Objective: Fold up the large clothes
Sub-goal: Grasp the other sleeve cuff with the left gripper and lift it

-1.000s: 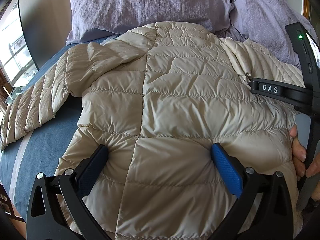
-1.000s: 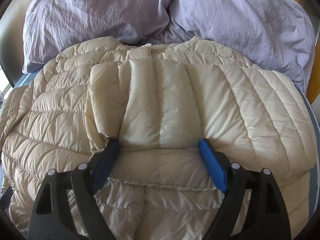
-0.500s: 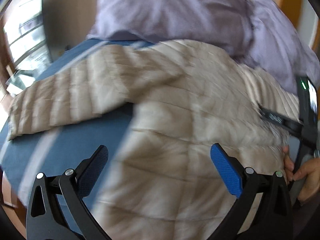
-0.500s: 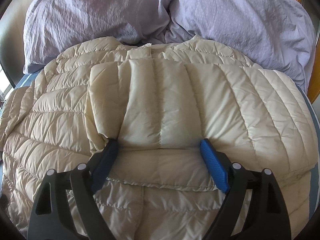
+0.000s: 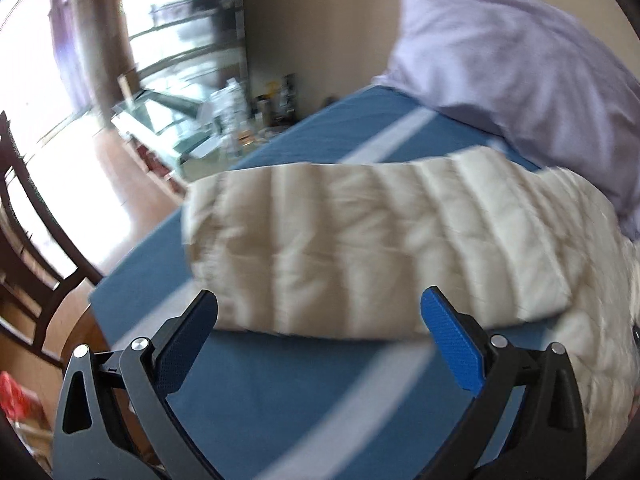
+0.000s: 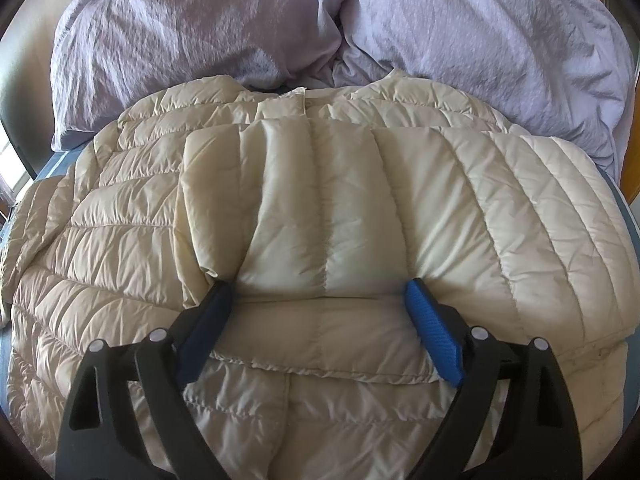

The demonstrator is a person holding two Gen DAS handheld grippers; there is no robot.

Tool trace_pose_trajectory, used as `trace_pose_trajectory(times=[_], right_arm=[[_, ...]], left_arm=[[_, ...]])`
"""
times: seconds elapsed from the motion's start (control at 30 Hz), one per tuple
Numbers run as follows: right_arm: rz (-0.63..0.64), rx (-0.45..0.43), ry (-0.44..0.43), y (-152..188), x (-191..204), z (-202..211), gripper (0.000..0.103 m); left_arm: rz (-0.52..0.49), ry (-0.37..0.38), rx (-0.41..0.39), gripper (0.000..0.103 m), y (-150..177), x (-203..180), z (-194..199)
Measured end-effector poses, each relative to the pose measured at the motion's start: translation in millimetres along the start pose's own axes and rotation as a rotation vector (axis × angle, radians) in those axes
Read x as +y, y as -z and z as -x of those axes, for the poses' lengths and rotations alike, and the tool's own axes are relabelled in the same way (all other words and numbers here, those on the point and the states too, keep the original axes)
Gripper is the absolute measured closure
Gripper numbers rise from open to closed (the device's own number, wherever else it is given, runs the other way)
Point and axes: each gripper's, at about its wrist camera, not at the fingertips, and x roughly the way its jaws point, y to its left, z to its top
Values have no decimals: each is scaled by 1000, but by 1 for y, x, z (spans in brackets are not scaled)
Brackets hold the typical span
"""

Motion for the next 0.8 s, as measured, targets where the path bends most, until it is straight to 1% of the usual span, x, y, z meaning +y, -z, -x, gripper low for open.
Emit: trace_pose_trajectory(times=[0.1,0.13,0.17,0.23,0.3,0.4,0.47,0.5,0.57,0.6,0.67,0.7,0.77,0.8], right_arm=[[0,0,1,0,0,0,14],[-1,0,1,0,0,0,14],[-1,0,0,0,-1,0,13],[-2,0,0,0,-1,0,13],[-3,-1,-3,0,0,0,13],[-4,-2,-7,0,1,0,13],[-5,-2,-8,0,0,0,13],[-5,-2,-9,0,1,0,12],[-6,-2,-9,0,1,0,12],[-6,-2,-9,0,0,0,12],[-7,-2,-11,0,0,0,12],[-8,-3,-12,0,1,0,12],[-10,-3,-16,0,0,0,12],[-12,-4,-17,0,0,0,12]], left_arm=[[38,-22,27,1,-7,14,-10],[46,-22,38,3,-9,17,-14],[55,-21,49,8,-10,24,-18],[68,-24,68,13,-10,27,-24],[96,-8,93,16,-9,34,-28],[99,-9,83,19,-8,34,-30],[99,-1,81,27,-6,33,-29],[100,-2,80,28,-6,32,-29],[99,-10,74,37,-6,31,-28],[99,-14,73,40,-6,29,-29],[99,-19,70,54,-8,27,-30],[98,-16,71,57,-8,25,-31],[90,-19,70,71,-9,22,-30],[84,-18,71,74,-9,20,-31]])
